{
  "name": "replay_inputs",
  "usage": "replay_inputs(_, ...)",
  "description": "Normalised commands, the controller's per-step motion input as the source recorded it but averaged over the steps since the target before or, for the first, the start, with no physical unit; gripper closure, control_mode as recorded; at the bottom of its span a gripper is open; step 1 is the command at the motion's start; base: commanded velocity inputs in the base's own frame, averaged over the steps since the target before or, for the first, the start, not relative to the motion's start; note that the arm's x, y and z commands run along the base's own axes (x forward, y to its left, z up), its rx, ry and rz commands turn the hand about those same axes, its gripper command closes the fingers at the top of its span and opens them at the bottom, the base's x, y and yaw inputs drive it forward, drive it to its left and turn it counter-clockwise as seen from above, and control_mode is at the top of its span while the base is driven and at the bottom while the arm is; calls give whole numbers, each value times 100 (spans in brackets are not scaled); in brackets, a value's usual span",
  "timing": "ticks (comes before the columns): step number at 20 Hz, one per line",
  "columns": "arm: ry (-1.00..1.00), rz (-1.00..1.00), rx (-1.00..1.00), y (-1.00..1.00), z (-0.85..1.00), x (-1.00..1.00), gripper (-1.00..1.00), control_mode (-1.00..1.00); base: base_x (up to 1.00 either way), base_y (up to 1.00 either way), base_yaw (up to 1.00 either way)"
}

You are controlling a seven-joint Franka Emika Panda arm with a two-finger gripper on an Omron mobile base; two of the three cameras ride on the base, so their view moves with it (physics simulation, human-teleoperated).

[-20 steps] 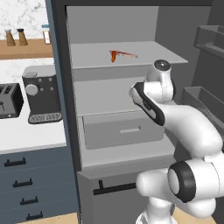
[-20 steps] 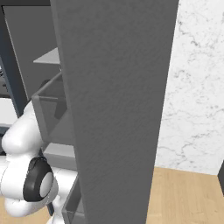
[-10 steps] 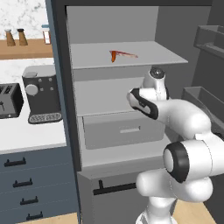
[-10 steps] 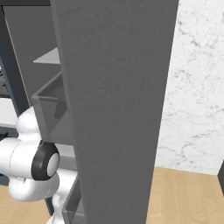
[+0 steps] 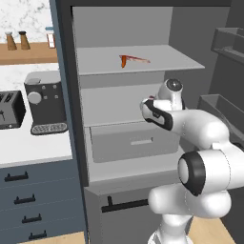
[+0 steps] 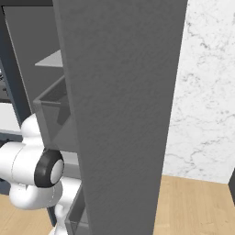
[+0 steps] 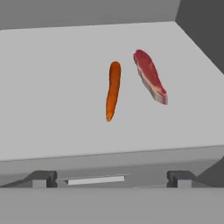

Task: Place one carrot and one steak in each tupperware on the nearby counter, to pack two identical lunches.

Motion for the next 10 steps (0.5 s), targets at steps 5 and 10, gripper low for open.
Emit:
replay_inputs(5, 0, 0, 0, -3, -1, 23, -100, -100, 0, 0, 0)
replay_inputs(10, 0, 0, 0, -2, -2, 52, -100, -100, 0, 0, 0)
